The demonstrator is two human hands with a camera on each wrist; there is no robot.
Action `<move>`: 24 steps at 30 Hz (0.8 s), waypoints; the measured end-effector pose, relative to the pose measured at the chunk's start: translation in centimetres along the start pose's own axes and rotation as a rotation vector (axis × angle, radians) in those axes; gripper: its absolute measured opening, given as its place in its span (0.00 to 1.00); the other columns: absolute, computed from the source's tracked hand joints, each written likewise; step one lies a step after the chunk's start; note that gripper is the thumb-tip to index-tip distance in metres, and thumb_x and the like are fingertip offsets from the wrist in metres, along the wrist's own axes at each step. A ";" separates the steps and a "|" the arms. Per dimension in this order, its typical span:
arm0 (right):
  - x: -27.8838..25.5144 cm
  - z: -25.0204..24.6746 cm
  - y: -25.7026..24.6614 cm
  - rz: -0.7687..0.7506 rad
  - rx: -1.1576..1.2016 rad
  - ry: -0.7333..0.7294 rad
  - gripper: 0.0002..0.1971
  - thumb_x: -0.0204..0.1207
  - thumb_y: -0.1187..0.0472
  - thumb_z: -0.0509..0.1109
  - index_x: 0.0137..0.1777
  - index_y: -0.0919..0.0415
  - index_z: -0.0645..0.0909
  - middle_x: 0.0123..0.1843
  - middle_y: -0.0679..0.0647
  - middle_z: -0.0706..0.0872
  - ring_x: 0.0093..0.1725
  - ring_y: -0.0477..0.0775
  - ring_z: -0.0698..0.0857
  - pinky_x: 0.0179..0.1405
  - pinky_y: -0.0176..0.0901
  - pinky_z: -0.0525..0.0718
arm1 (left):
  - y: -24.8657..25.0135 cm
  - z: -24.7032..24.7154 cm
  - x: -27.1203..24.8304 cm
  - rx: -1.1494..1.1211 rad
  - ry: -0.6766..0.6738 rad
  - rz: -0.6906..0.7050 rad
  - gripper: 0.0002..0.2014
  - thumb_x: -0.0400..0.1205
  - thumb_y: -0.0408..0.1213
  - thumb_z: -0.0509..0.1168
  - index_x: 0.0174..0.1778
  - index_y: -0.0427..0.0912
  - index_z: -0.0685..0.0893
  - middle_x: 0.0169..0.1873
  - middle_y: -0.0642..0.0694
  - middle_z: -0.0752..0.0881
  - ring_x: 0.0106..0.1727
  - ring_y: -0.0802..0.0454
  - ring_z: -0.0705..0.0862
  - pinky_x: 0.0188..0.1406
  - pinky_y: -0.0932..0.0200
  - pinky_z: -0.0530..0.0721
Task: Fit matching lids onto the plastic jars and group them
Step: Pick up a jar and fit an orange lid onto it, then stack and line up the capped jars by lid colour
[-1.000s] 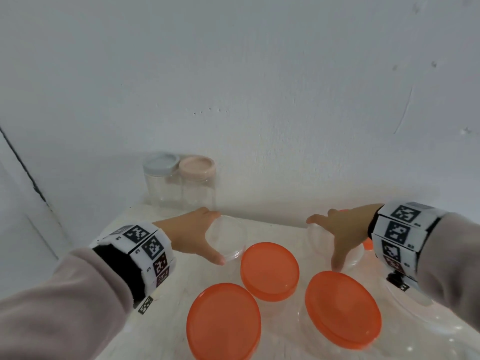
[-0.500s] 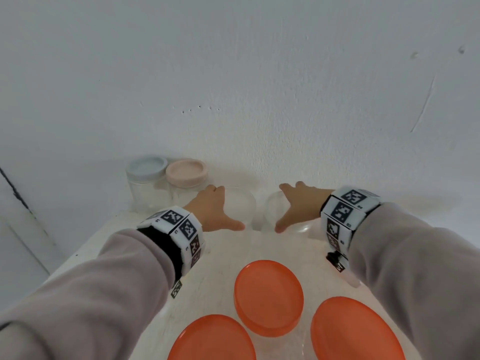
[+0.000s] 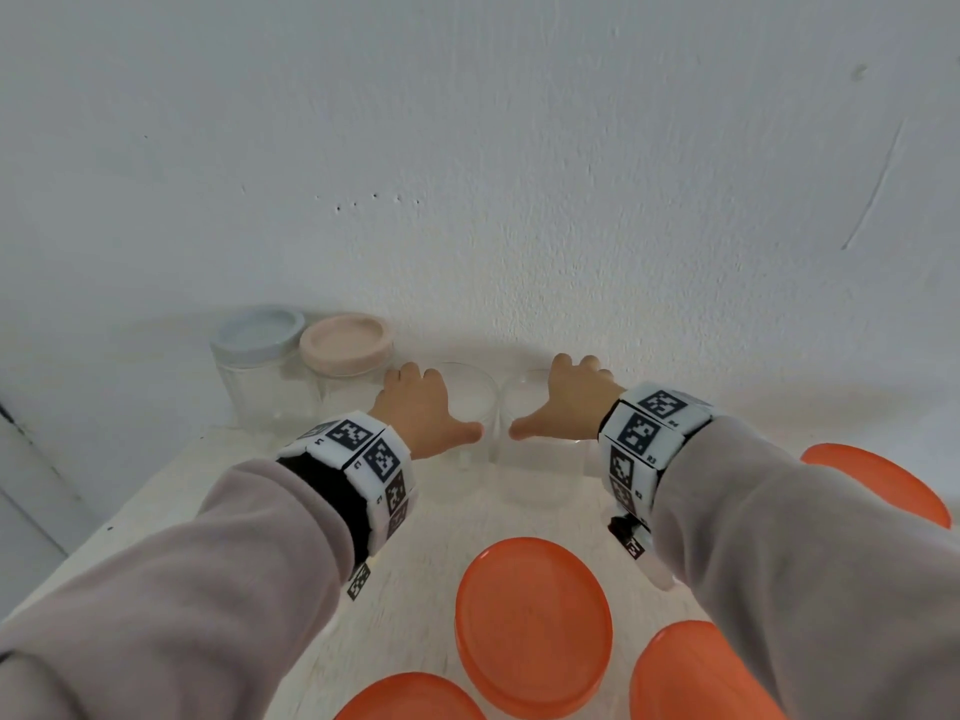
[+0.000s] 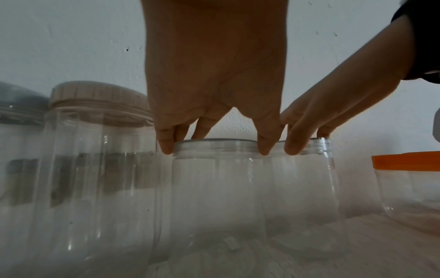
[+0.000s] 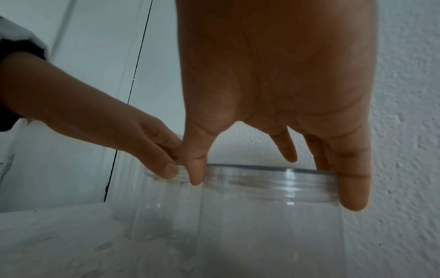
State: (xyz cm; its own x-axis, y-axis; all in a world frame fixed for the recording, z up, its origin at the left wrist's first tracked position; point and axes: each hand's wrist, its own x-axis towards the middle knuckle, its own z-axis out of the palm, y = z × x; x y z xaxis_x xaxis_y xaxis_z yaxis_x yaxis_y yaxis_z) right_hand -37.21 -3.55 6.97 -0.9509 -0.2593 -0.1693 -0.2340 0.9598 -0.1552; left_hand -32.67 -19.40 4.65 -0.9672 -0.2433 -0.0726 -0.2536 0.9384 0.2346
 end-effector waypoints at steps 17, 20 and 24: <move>-1.3 -1.4 1.0 -0.133 -0.053 0.021 0.45 0.70 0.34 0.71 0.78 0.59 0.59 0.72 0.60 0.69 0.69 0.64 0.73 0.59 0.53 0.75 | -0.4 -0.5 -0.2 0.008 -0.057 0.160 0.37 0.82 0.52 0.63 0.81 0.36 0.58 0.79 0.41 0.63 0.79 0.44 0.62 0.76 0.52 0.64; -2.8 -3.1 2.0 -0.181 -0.035 0.025 0.44 0.72 0.37 0.72 0.79 0.59 0.58 0.72 0.60 0.69 0.69 0.63 0.73 0.62 0.53 0.76 | -0.6 -1.3 -1.8 0.002 -0.070 0.260 0.39 0.82 0.54 0.64 0.83 0.39 0.55 0.82 0.44 0.58 0.82 0.48 0.58 0.79 0.54 0.58; -5.9 -4.6 3.6 -0.233 -0.032 -0.009 0.42 0.73 0.38 0.71 0.79 0.59 0.60 0.72 0.57 0.71 0.67 0.58 0.75 0.61 0.47 0.77 | -0.2 -2.2 -5.1 -0.038 -0.140 0.347 0.38 0.80 0.56 0.64 0.82 0.46 0.59 0.81 0.51 0.61 0.80 0.54 0.61 0.77 0.60 0.59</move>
State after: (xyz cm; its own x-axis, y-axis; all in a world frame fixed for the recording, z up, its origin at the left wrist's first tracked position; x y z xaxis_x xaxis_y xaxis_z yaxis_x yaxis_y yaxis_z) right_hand -33.42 1.95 11.86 -0.8688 -0.4746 -0.1410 -0.4531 0.8770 -0.1599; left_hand -27.71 -18.88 7.14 -0.9855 0.1258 -0.1134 0.0861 0.9488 0.3040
